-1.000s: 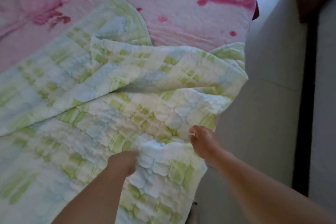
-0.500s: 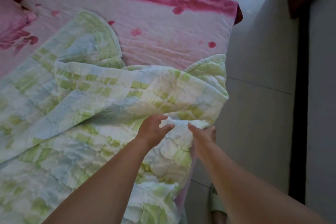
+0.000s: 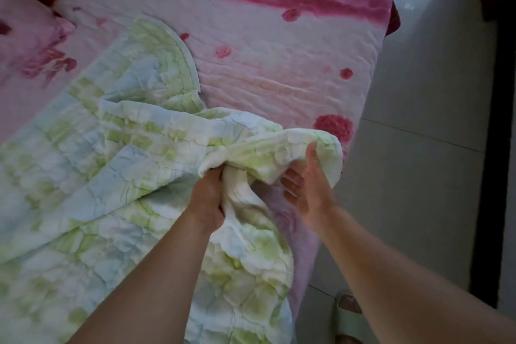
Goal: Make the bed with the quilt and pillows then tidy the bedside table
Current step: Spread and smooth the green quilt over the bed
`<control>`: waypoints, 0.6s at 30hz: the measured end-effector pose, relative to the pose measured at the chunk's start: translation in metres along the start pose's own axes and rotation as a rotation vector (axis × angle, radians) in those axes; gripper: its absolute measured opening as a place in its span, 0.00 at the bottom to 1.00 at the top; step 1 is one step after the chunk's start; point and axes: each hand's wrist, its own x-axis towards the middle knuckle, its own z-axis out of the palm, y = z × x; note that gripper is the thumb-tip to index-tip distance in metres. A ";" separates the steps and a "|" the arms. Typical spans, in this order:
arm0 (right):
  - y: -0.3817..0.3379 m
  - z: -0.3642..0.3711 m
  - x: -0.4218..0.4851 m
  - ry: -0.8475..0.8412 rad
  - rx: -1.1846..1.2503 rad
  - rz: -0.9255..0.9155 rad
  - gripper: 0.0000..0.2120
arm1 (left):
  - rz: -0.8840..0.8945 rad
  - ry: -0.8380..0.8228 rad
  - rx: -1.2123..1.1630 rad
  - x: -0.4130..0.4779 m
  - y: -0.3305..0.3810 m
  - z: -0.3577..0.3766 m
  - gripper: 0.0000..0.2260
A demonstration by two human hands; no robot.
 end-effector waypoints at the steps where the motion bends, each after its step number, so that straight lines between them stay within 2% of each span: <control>1: 0.000 0.003 0.004 -0.028 0.113 0.045 0.43 | 0.028 -0.028 0.143 -0.005 -0.004 -0.004 0.10; 3: -0.004 0.009 0.011 0.016 0.277 0.095 0.46 | 0.055 -0.201 0.443 -0.020 -0.012 -0.009 0.06; 4: -0.007 0.011 0.011 0.079 0.283 0.105 0.43 | 0.005 -0.344 0.593 -0.027 -0.014 -0.014 0.07; 5: -0.010 0.010 0.014 0.164 0.281 0.088 0.35 | -0.096 -0.496 0.742 -0.033 -0.014 -0.020 0.10; 7: -0.012 0.008 0.014 0.287 0.185 0.015 0.08 | -0.321 -0.730 0.973 -0.034 -0.008 -0.037 0.17; 8: -0.013 0.013 0.010 0.279 0.105 -0.035 0.04 | -0.366 -0.785 0.999 -0.033 0.002 -0.045 0.20; 9: -0.010 0.017 0.008 0.250 -0.007 -0.107 0.04 | -0.343 -0.774 0.966 -0.029 0.013 -0.052 0.20; 10: -0.007 0.025 0.003 0.202 -0.136 -0.203 0.05 | -0.265 -0.682 0.879 -0.024 0.026 -0.057 0.18; 13: 0.002 0.052 -0.020 -0.010 -0.583 -0.461 0.08 | -0.020 -0.121 0.518 -0.004 0.066 -0.067 0.12; 14: 0.005 0.059 -0.027 -0.078 -0.751 -0.511 0.08 | 0.041 0.016 0.457 0.001 0.077 -0.067 0.12; 16: 0.013 0.069 -0.038 -0.202 -1.034 -0.626 0.13 | 0.075 0.104 0.396 0.007 0.093 -0.064 0.21; 18: 0.023 0.075 -0.045 -0.302 -1.292 -0.697 0.18 | 0.009 0.063 0.363 0.007 0.102 -0.060 0.33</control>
